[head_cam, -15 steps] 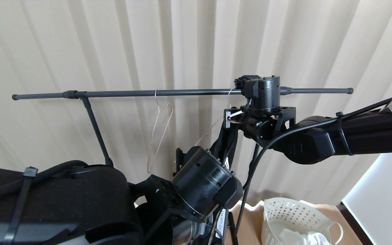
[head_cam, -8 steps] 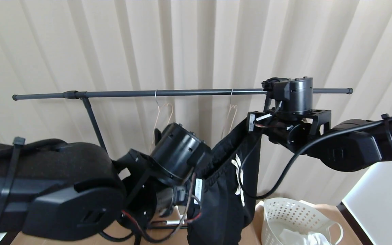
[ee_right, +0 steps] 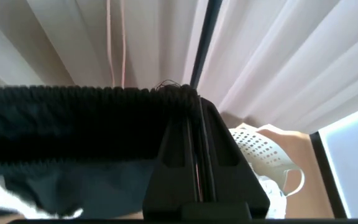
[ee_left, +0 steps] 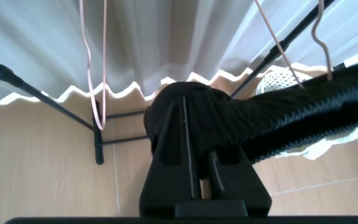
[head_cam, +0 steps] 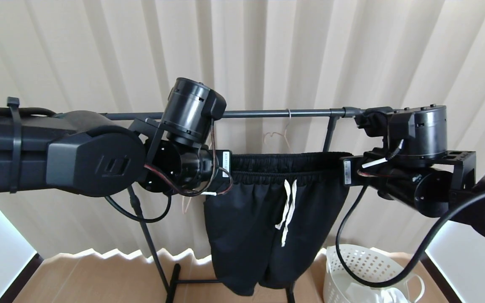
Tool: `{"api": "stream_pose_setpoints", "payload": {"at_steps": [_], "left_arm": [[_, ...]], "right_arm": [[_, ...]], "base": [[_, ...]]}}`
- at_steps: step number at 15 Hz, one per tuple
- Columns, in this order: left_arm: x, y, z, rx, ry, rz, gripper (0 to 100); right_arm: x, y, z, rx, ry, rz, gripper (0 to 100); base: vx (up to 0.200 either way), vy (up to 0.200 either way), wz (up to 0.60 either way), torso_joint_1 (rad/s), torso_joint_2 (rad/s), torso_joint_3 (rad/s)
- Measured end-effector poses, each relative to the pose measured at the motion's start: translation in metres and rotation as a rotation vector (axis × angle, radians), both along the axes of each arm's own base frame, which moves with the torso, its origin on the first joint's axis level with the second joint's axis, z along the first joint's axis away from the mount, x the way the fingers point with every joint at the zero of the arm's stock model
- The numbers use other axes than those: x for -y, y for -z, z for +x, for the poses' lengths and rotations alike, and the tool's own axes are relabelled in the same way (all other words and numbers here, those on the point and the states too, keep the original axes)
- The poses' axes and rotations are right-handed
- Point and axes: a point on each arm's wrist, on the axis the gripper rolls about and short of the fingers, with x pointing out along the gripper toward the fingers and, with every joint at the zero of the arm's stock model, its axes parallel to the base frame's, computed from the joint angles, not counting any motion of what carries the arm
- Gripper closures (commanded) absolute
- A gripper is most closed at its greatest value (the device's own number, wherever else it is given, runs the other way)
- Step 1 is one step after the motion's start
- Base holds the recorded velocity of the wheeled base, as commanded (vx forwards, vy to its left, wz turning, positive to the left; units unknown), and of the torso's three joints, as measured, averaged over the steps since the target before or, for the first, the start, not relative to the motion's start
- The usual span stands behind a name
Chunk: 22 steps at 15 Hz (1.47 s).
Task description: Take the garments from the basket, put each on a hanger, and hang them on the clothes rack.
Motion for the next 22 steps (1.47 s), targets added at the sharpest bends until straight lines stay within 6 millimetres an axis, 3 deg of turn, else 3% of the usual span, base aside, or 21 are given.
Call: {"api": "stream_pose_setpoints", "payload": {"at_steps": [4, 10, 11, 16, 22], "left_arm": [[-0.003, -0.003, 0.008, 0.013, -0.022, -0.004, 100], [0.002, -0.022, 0.009, 0.076, -0.029, -0.040, 100], [0.004, -0.025, 0.008, 0.083, -0.024, -0.046, 100], [0.017, -0.041, 0.004, 0.131, 0.011, -0.082, 100], [0.021, -0.047, 0.003, 0.150, 0.017, -0.095, 100]], "right_arm": [[-0.002, -0.003, -0.024, -0.045, -0.071, -0.020, 100], [-0.002, 0.004, -0.031, -0.085, -0.101, -0.058, 100], [-0.002, 0.006, -0.032, -0.092, -0.101, -0.063, 0], [-0.010, 0.031, -0.046, -0.178, -0.222, -0.146, 0], [-0.016, 0.060, -0.068, -0.206, -0.642, -0.091, 0]], "base": [[0.000, 0.000, 0.00, 0.000, 0.00, 0.000], [0.000, 0.000, 0.00, 0.000, 0.00, 0.000], [0.000, 0.000, 0.00, 0.000, 0.00, 0.000], [0.000, 0.000, 0.00, 0.000, 0.00, 0.000], [0.000, 0.000, 0.00, 0.000, 0.00, 0.000]]}}
